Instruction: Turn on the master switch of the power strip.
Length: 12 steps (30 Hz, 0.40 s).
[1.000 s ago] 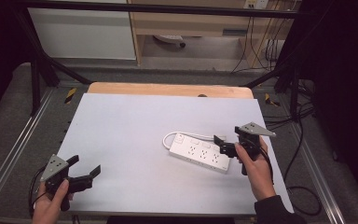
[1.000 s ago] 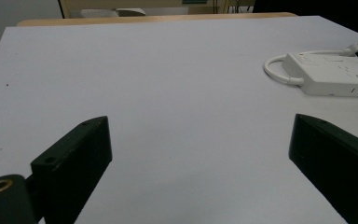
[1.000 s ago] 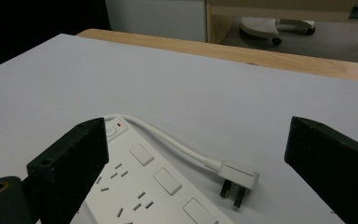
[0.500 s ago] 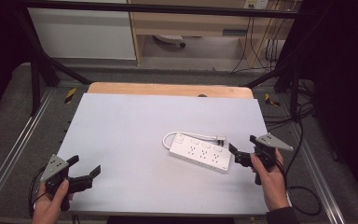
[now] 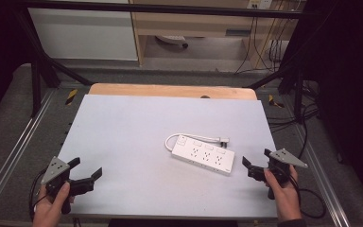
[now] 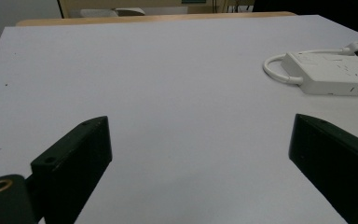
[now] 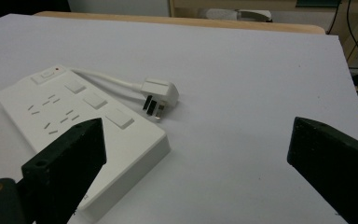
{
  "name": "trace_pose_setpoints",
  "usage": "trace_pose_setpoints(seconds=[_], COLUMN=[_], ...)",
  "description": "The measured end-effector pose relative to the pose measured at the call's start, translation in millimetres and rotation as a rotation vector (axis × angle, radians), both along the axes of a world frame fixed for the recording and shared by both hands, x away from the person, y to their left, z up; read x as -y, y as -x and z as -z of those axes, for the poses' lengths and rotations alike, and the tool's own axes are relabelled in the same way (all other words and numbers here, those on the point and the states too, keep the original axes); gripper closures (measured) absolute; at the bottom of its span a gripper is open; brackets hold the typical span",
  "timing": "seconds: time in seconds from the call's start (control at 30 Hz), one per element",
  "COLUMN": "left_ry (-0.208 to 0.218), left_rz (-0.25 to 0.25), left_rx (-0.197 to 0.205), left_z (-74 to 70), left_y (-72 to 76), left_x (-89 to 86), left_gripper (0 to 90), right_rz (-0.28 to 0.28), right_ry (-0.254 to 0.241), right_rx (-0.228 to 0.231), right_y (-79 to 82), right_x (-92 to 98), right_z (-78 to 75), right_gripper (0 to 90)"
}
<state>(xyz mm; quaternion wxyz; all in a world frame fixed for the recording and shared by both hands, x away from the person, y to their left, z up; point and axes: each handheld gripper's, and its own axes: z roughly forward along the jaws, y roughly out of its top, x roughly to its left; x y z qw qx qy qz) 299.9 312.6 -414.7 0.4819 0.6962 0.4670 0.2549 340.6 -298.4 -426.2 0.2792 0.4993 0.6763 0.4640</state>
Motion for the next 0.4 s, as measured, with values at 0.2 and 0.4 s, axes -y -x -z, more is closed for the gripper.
trace_pose_setpoints(seconds=[0.2, 0.4], left_ry=[0.001, 0.000], left_rz=[0.002, 0.004], left_rx=[0.001, 0.005], left_z=[-0.2, -0.6], left_y=[0.1, 0.0], left_x=[-0.1, 0.5], left_gripper=[5.8, 5.8], right_rz=[-0.011, -0.030], right_ry=[0.025, 0.059], right_rx=[-0.026, -0.054], right_y=[6.6, 5.6], right_x=[-1.9, -8.1], right_z=[9.4, 17.0], right_gripper=[3.8, 3.1])
